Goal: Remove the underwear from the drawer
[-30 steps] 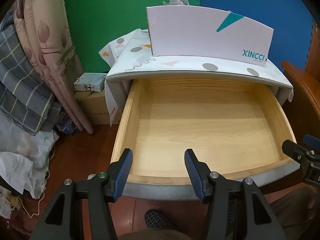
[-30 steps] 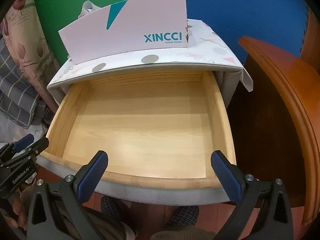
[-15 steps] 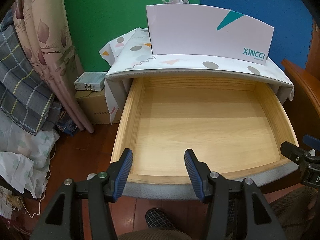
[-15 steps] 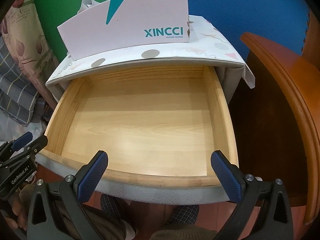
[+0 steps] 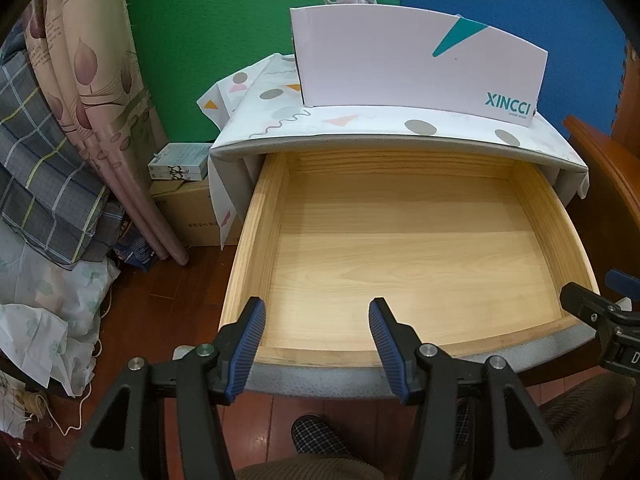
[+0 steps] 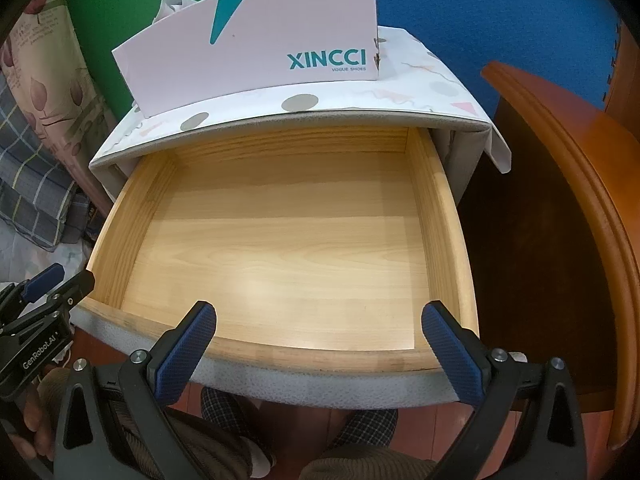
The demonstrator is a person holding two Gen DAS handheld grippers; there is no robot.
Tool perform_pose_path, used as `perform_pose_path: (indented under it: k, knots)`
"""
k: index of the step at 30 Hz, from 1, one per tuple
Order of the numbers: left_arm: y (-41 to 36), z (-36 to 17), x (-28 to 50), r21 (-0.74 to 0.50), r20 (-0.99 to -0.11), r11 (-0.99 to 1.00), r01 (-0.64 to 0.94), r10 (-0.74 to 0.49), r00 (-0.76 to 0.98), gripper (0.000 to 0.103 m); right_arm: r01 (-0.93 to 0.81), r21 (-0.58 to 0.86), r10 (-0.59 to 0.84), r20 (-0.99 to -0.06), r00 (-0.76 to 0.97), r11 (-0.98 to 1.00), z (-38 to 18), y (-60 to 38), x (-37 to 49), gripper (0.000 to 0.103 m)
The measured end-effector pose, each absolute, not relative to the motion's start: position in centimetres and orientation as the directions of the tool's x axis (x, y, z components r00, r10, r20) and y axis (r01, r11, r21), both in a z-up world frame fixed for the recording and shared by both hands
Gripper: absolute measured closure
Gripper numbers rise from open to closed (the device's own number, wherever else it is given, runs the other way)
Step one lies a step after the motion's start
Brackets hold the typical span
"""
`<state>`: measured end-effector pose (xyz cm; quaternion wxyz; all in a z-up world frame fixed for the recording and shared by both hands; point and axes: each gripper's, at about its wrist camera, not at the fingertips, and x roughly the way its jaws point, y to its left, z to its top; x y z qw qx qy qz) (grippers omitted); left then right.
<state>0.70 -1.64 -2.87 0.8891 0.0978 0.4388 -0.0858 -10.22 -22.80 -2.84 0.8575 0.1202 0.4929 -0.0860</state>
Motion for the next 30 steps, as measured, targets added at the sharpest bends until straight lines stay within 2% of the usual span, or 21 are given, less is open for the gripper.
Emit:
perform_pose_path:
  k: [30]
  knots:
    - [-1.63,-2.82,0.34,0.113,-0.79,0.963,0.245,-0.062,0.609,0.048,0.266,0.116,-0.033,-0.868,0.495,0.957,-2.83,-22.55,-10.25,0.001]
